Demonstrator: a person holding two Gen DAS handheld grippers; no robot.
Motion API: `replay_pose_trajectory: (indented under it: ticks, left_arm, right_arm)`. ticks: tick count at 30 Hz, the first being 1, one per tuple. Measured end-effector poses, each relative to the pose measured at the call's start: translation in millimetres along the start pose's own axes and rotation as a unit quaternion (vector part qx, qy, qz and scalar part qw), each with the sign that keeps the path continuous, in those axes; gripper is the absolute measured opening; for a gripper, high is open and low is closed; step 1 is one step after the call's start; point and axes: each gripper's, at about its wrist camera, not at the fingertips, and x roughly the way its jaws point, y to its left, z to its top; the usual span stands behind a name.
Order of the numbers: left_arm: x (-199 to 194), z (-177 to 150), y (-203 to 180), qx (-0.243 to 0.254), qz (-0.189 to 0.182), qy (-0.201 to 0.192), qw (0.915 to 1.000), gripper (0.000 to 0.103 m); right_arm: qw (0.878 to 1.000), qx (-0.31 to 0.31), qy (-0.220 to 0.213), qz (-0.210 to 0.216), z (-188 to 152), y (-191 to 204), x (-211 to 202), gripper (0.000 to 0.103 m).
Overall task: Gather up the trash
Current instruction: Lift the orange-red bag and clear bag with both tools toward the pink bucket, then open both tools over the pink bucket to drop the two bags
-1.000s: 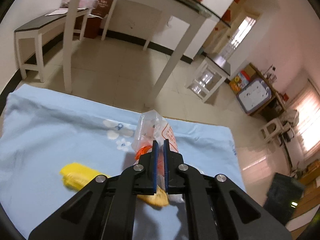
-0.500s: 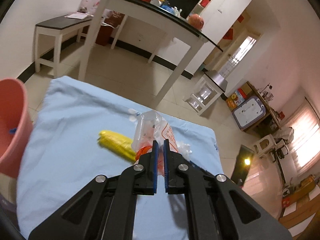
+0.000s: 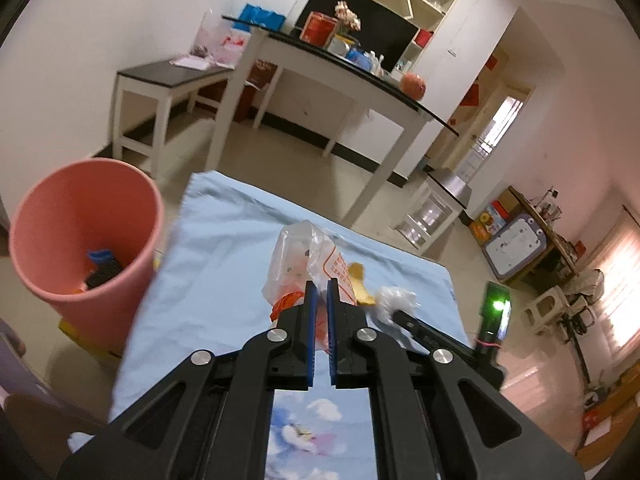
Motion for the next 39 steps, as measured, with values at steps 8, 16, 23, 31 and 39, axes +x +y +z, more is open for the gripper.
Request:
replay_pose_trajectory:
  ticks: [8, 16, 23, 31, 39]
  left_arm:
    - [-25, -7, 19, 0.024, 0.027, -0.033, 0.9988, 0.004]
    - [-57, -16, 43, 0.036, 0.046, -0.063, 0.9963, 0.004]
    - [-77, -22, 64, 0.035, 0.075, -0.085, 0.9929, 0.004]
    - [-91, -26, 99, 0.018, 0.102, -0.095, 0.9901, 0.004]
    - [-86, -22, 132, 0.001, 0.135, -0.097, 0.9861, 0.004]
  right_arm:
    - [1.000, 0.005, -0.021, 0.017, -21, 15, -48, 0.018]
    - [0.998, -0.021, -0.033, 0.058, -38, 58, -79, 0.018]
    - [0.993, -0.062, -0.028, 0.091, -41, 106, -83, 0.018]
    - [0.985, -0.104, -0.022, 0.135, -42, 167, -69, 0.018]
    - [0.969, -0.168, -0.014, 0.180, -44, 244, -52, 0.018]
